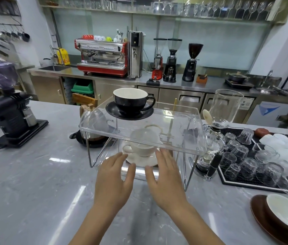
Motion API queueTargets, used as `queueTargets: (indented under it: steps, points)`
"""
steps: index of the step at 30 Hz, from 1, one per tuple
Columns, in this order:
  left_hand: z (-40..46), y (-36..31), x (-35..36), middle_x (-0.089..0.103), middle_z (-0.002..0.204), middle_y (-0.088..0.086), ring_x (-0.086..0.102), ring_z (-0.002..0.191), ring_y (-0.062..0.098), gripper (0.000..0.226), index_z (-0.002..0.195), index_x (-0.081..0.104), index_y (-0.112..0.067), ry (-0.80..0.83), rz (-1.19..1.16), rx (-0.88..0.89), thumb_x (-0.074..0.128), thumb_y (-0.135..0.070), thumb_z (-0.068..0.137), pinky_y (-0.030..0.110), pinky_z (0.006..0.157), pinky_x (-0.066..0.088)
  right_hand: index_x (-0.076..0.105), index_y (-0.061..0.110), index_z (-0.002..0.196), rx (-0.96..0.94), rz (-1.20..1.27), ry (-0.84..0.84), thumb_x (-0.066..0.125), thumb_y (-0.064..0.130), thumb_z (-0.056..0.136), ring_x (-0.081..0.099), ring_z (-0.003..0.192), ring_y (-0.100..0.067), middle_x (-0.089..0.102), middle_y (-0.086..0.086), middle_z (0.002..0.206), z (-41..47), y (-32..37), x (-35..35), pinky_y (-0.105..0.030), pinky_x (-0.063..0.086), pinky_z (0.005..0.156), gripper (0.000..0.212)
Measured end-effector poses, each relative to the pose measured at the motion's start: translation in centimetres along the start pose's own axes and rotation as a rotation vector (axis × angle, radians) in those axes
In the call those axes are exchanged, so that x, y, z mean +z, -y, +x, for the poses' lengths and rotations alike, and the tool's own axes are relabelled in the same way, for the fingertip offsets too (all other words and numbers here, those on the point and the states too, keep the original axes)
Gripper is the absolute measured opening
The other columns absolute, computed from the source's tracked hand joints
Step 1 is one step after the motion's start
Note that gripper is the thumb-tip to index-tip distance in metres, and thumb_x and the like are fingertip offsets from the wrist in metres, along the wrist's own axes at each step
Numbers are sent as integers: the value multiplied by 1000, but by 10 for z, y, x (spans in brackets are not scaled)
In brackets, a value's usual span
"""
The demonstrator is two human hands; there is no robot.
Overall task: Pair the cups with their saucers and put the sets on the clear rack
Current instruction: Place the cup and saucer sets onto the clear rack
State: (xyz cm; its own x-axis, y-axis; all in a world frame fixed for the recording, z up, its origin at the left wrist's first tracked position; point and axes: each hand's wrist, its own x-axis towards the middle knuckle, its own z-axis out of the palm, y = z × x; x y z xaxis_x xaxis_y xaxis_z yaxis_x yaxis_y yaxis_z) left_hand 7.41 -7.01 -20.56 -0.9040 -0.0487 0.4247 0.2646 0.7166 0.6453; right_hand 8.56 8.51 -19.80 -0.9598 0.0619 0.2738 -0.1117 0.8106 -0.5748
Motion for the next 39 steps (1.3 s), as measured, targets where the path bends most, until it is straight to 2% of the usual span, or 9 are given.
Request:
queueTargets:
  steps: [5,8,13,16,20,23,29,32,39]
  points:
    - [-23,2,-1,46,155,4,35,148,24,61,142,56,-19,126,161,111,38,-54,95,43,124,15,11,33,157,-149,-69,103,30,54,100,-23,140,17,-5,26,162,-29,-8,-8,-14,-10,116,64]
    - [-39,2,1,31,161,-1,23,152,20,65,148,47,-23,162,157,166,31,-58,95,38,124,7,14,40,156,-184,-50,117,28,57,99,-14,147,11,-7,30,161,-48,-12,-13,-20,1,123,61]
    - [-70,-5,6,37,158,0,27,150,20,63,146,50,-20,191,86,184,42,-55,94,43,119,18,31,36,153,-174,-1,92,34,55,97,5,151,4,12,25,162,-80,-25,-21,-21,8,124,59]
    - [-86,-7,11,37,159,-3,25,151,14,65,147,49,-24,223,24,156,44,-59,92,42,120,28,33,37,151,-134,3,98,37,55,96,9,149,7,14,28,161,-96,-36,-26,-17,13,122,58]
    - [-101,-12,18,37,158,-9,25,151,12,69,146,49,-26,270,-26,127,48,-64,89,38,116,30,35,39,148,-42,18,104,39,58,94,12,145,15,13,38,155,-115,-50,-34,-4,11,114,58]
    - [-111,-18,24,45,154,-6,34,148,18,69,143,54,-24,300,-39,128,50,-64,86,39,112,34,29,45,148,7,-2,113,38,62,93,9,143,20,8,44,153,-126,-59,-39,4,6,109,59]
    - [-127,-35,48,46,154,-2,36,147,20,74,145,52,-24,414,-40,135,48,-68,85,47,114,39,26,43,151,108,-37,107,46,62,93,7,143,19,7,43,153,-148,-83,-55,1,5,112,63]
    - [-133,-45,61,45,155,-3,35,147,20,73,145,52,-24,452,-50,145,49,-67,86,49,114,39,19,48,149,155,-52,101,41,66,91,4,142,21,3,46,150,-156,-93,-65,6,0,108,64]
    - [-141,-74,92,47,153,3,39,145,30,71,141,56,-18,472,-18,230,50,-63,87,53,111,39,9,54,145,210,-72,86,35,72,89,-1,144,18,1,42,154,-168,-127,-89,1,-4,112,65]
